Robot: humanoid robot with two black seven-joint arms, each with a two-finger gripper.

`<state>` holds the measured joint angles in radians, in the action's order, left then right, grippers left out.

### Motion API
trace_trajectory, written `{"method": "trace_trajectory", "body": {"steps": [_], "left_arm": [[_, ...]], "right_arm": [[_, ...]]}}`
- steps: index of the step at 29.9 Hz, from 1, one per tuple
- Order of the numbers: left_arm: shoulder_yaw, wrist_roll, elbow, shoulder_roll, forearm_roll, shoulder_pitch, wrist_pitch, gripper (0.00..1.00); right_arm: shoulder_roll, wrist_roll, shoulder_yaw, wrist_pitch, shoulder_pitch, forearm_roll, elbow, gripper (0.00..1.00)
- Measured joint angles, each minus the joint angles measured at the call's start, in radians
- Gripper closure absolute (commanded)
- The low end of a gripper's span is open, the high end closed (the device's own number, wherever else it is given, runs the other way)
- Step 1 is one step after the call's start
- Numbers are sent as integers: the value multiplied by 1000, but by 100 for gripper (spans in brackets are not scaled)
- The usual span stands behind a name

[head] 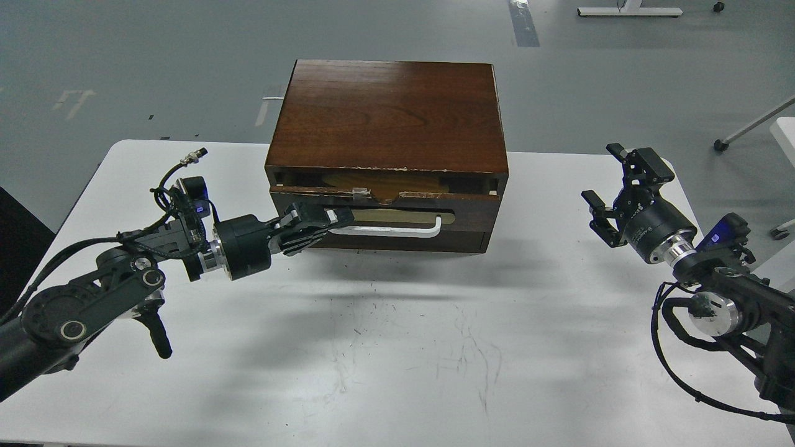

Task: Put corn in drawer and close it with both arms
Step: 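Push the drawer front with the left gripper into the box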

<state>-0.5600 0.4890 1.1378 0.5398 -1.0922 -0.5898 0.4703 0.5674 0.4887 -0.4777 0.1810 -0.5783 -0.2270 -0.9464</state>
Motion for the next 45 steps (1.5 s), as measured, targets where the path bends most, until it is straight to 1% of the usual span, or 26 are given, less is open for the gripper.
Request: {"method": "trace_trajectory", "body": {"steps": [22,27,36,41,45], "left_arm": [[2,0,-46,-14,26,-38,-4,100],[2,0,-53,-23,27,-41,-29,100],[12,0,-53,-24,53,-41,-33,100],[12,0,-54,-27,55,-41,-68,100],[12,0,-54,-28,55,-41,-77,100]], "right_arm": [[0,0,-4,0,3,0,0,1],[4,0,-5,0,3,0,0,1],[6,0,-6,0,4,0,0,1],[6,0,-6,0,5,0,-1,1],[6,0,-9,0,5,0,-2,1]]}}
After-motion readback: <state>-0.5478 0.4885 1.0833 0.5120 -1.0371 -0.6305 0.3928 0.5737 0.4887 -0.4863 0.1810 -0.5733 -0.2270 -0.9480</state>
